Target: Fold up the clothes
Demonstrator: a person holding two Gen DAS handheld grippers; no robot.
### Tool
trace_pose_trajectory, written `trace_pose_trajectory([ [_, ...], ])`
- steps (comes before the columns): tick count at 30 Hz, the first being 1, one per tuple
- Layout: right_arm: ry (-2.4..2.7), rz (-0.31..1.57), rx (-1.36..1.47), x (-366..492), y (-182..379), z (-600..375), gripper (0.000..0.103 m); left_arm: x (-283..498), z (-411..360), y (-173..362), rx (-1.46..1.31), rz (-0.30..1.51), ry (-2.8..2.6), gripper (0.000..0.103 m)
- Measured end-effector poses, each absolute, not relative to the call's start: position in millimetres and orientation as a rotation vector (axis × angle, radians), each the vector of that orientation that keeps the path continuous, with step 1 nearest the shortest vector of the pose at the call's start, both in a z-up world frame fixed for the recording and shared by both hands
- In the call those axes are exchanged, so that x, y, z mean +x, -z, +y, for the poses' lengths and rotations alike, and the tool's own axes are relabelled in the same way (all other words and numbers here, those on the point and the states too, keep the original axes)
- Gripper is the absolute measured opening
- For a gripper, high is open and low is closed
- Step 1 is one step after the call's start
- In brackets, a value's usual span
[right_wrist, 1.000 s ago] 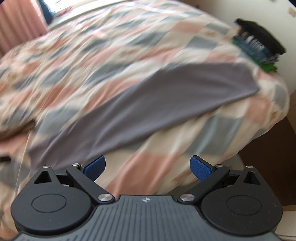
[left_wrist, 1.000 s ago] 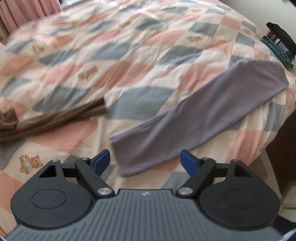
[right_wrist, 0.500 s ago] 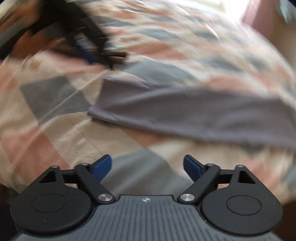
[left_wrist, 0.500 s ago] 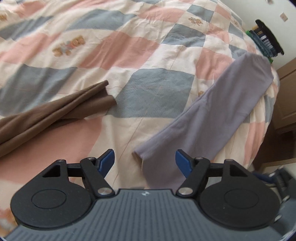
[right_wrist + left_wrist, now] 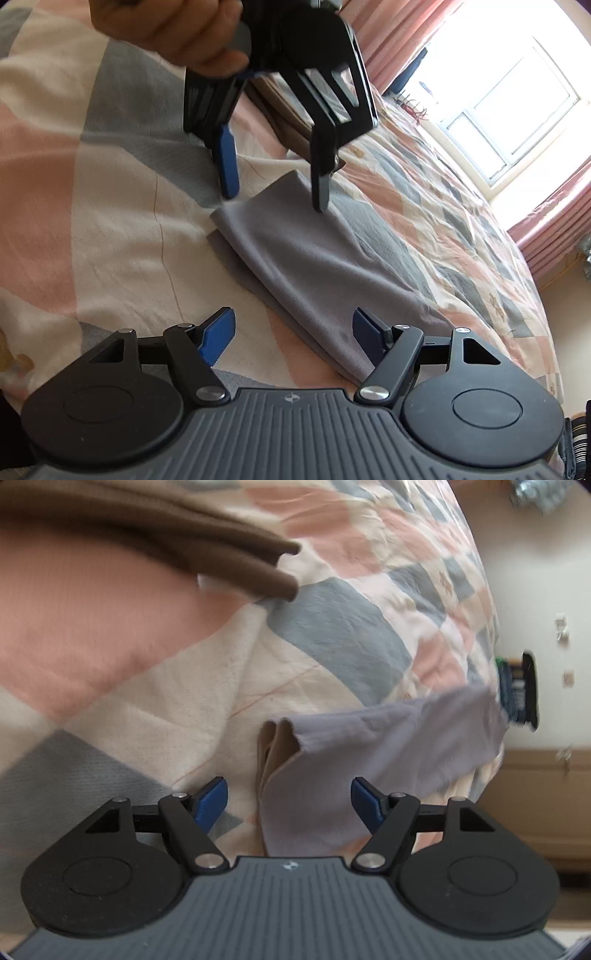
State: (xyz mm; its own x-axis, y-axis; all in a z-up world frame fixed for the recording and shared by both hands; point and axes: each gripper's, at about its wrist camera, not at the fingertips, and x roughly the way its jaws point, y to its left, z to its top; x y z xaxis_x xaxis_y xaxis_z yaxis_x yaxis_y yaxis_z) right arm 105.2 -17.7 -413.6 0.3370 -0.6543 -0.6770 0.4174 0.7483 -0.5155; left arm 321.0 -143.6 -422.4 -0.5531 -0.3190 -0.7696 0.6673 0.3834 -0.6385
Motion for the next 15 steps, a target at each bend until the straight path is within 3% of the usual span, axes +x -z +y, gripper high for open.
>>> trace_pose_trajectory([
  [3, 0.710, 0.995, -0.285, 106.6, 414.2, -16.0, 0.074, 324.3, -147.1, 434.3, 0.237, 1.739, 1.343, 0.070],
  [4, 0.708, 0.990, -0.293, 107.7, 414.8, -14.9, 0.075, 325.5, -148.6, 436.4, 0.219, 1.741, 1.349, 0.060],
  [5, 0.705, 0.987, -0.302, 109.6, 416.2, -13.6, 0.076, 326.1, -149.6, 435.9, 0.221, 1.734, 1.354, 0.032],
  [7, 0.695, 0.982, -0.330, 115.4, 420.7, -9.1, 0.076, 327.9, -151.2, 435.2, 0.218, 1.749, 1.368, 0.009],
  [15, 0.710, 0.960, -0.577, 145.2, 449.8, 4.8, 0.063, 330.0, -154.9, 420.5, 0.215, 1.787, 1.388, 0.005],
])
